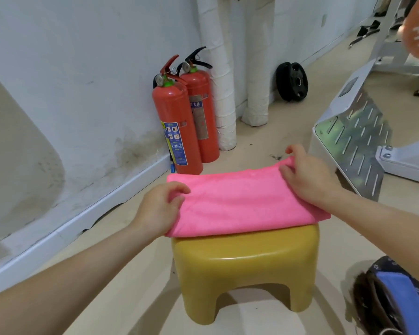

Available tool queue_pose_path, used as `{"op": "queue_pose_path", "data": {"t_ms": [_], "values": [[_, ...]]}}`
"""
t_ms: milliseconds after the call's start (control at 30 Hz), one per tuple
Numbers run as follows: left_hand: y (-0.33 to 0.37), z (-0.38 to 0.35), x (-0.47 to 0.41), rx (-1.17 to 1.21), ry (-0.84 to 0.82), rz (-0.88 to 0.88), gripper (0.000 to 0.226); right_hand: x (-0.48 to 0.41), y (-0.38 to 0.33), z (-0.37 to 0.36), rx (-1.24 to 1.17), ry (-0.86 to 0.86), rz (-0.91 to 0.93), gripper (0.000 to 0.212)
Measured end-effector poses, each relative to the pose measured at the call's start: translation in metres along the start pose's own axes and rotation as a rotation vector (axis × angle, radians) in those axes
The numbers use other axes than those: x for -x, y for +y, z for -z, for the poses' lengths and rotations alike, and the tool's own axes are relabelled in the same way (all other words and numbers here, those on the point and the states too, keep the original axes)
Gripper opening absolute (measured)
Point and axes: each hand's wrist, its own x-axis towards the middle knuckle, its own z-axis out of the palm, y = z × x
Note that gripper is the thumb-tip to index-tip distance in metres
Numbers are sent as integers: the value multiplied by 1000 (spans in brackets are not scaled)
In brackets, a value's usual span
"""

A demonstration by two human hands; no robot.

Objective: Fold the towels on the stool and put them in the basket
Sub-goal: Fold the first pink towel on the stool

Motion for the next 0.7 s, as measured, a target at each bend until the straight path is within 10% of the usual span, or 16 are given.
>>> {"op": "queue_pose_path", "data": {"t_ms": [200, 367, 500, 700], "values": [[-23, 11, 19, -520, -28, -97, 32, 3, -52, 9, 310, 63, 150, 43], [4, -9, 12, -616, -83, -540, 49, 36, -117, -26, 29, -212, 532, 52], [-7, -30, 17, -585, -398, -377, 84, 50, -89, -43, 133, -486, 439, 64], [-17, -19, 20, -297, -366, -62, 76, 24, -15, -13, 289, -442, 142, 76]]}}
